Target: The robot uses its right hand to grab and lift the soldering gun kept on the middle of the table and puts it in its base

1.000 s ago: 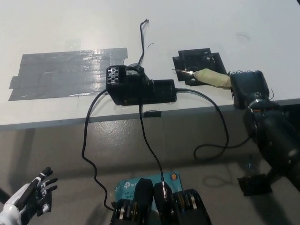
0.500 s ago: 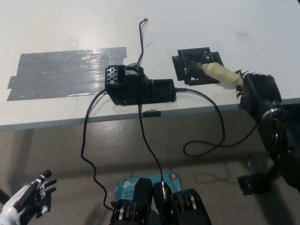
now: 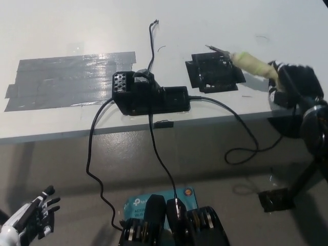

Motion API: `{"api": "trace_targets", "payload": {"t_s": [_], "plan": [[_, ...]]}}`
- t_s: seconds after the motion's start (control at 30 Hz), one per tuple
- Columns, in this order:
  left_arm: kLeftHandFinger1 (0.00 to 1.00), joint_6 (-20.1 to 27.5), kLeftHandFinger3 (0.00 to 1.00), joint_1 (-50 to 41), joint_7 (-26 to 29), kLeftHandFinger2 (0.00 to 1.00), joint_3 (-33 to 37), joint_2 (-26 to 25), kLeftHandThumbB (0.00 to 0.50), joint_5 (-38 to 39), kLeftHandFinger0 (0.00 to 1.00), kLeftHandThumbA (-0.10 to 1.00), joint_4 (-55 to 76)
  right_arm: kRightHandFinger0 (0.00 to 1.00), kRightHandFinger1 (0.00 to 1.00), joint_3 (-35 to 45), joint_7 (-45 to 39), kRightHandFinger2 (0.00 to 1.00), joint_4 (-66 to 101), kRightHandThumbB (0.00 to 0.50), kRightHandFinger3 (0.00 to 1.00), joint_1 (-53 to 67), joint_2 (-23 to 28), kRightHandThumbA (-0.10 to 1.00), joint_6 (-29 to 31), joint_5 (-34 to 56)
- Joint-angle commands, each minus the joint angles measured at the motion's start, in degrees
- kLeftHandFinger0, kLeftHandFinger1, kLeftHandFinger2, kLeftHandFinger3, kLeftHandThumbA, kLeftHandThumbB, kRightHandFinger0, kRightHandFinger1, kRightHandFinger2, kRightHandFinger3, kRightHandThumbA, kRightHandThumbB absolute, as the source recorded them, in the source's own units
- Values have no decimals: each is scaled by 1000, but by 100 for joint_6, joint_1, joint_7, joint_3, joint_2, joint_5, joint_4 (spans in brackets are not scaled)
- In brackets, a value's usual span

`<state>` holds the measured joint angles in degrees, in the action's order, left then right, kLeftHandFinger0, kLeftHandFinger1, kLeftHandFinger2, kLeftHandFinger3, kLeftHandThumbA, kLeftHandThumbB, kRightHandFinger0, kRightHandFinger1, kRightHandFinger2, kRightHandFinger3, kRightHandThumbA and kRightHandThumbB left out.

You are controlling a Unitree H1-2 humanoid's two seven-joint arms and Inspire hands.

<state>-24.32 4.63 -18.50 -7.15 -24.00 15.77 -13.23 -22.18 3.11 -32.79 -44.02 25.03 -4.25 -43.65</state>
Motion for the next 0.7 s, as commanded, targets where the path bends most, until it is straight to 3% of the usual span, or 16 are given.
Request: {"api": "trace_targets", "payload": {"t_s": [0.0, 0.03, 0.07, 0.2, 0.27, 0.3, 0.33, 0.37, 0.47, 0.5, 0.67], "plan": [[1000, 67, 1000, 5, -75, 1000, -83, -221, 123, -23, 949, 792, 119, 0, 102, -136, -282, 420, 336, 62, 117, -698, 310, -100, 255, -244], [1000, 95, 1000, 6, -84, 1000, -82, -228, 108, -27, 939, 790, 112, 0, 142, -238, -304, 482, 317, 11, 110, -813, 365, -100, 306, -344], [1000, 138, 1000, -8, -102, 1000, -58, -253, 105, -57, 932, 800, 145, 0, 147, -341, -330, 507, 383, 0, 120, -916, 425, -100, 372, -470], [1000, 116, 1000, 10, -94, 1000, -57, -249, 133, -59, 947, 794, 78, 0, 119, -506, -267, 482, 448, 27, 156, -1101, 530, -100, 644, -543], [1000, 113, 1000, -5, -94, 1000, -53, -251, 133, -67, 943, 794, 72, 0, 83, -531, -259, 441, 445, 50, 128, -1099, 533, -100, 654, -540], [1000, 78, 1000, -15, -86, 1000, -38, -257, 134, -85, 952, 806, 103, 0, 71, -574, -224, 425, 558, 100, 101, -1149, 565, -100, 739, -615], [1000, 92, 1000, -10, -94, 1000, -18, -267, 130, -109, 945, 812, 93, 0, 53, -575, -270, 409, 645, 104, 58, -1173, 573, -100, 834, -572], [1000, 96, 1000, 1, -99, 1000, -11, -263, 131, -114, 947, 813, 75, 0, 60, -589, -288, 392, 671, 141, 84, -1186, 583, -100, 863, -590], [1000, 141, 1000, 18, -120, 1000, 16, -269, 126, -153, 952, 820, 60, 0, 28, -596, -241, 324, 686, 201, 1, -1191, 610, -100, 1023, -639], [1000, 120, 1000, 23, -115, 1000, -12, -255, 127, -123, 950, 810, 50, 0, 57, -693, -283, 363, 784, 222, 55, -1223, 671, -100, 1296, -674], [991, 118, 1000, 43, -89, 1000, 19, -261, 141, -183, 912, 811, 26, 0, 75, -787, -313, 403, 910, 214, 12, -1231, 761, -100, 1709, -716]]}}
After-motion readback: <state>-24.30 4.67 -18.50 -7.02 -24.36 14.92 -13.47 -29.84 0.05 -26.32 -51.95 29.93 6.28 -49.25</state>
